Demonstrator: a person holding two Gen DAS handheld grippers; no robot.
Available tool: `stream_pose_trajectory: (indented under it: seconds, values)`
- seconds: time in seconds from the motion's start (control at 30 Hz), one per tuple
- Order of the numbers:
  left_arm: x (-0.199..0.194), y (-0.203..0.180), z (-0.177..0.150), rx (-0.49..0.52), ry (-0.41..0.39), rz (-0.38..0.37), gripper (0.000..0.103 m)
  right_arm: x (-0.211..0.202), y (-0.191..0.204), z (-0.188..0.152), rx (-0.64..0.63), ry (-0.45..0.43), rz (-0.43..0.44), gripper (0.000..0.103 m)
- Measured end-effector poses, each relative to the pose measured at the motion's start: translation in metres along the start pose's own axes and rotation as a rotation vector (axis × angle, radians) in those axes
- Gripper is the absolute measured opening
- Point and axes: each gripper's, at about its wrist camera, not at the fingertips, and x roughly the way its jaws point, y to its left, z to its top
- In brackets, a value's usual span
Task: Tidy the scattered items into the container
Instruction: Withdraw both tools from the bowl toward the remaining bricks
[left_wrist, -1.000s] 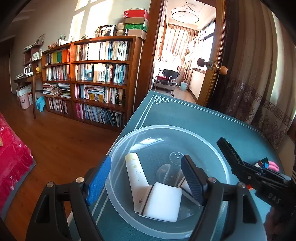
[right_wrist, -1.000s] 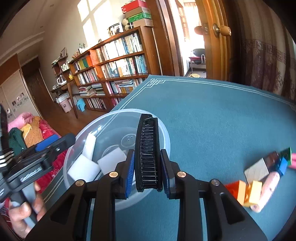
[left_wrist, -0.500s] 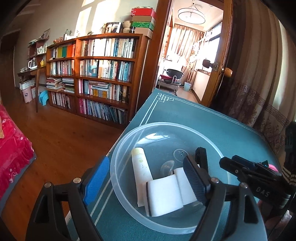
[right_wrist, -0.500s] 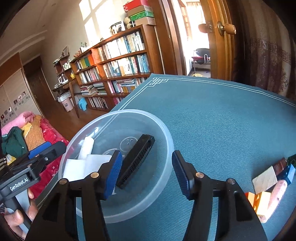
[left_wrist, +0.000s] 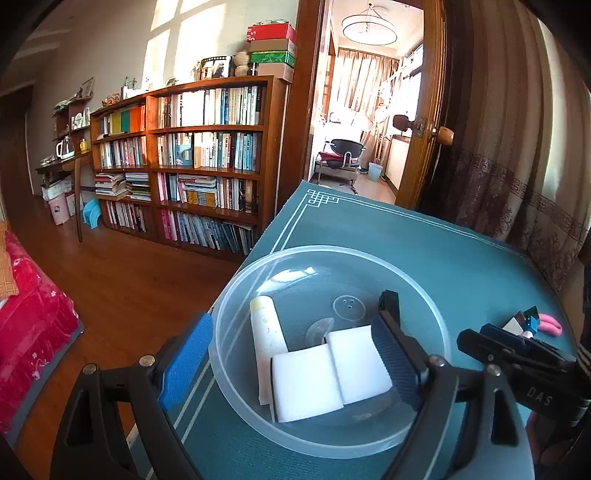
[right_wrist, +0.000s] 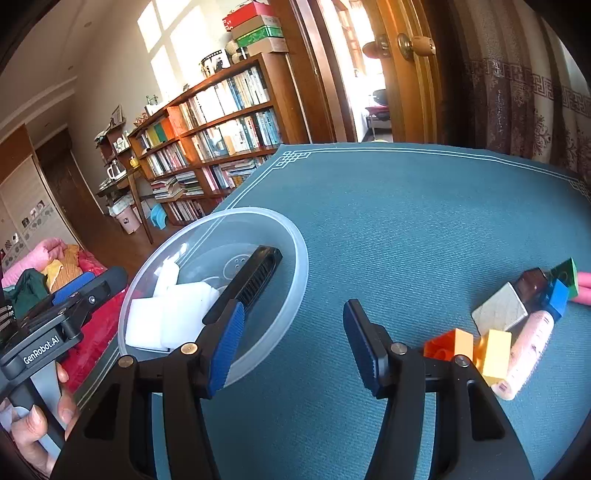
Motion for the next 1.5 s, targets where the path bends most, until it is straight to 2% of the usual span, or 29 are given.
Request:
stream_pose_trajectory:
  seconds: [0.6,1.5]
  values:
    - [-0.018,-0.048,-0.004,0.11,-0.016,0.018,0.091,-0.035,-0.044,-0.02,0.09,-0.022,-0.04,0.06]
    - [-0.028,-0.151,-0.025,0.314,0.001,-0.051,0.091,-0.089,-0.135,-0.04,0.252,-0.106,-0.136,0.06]
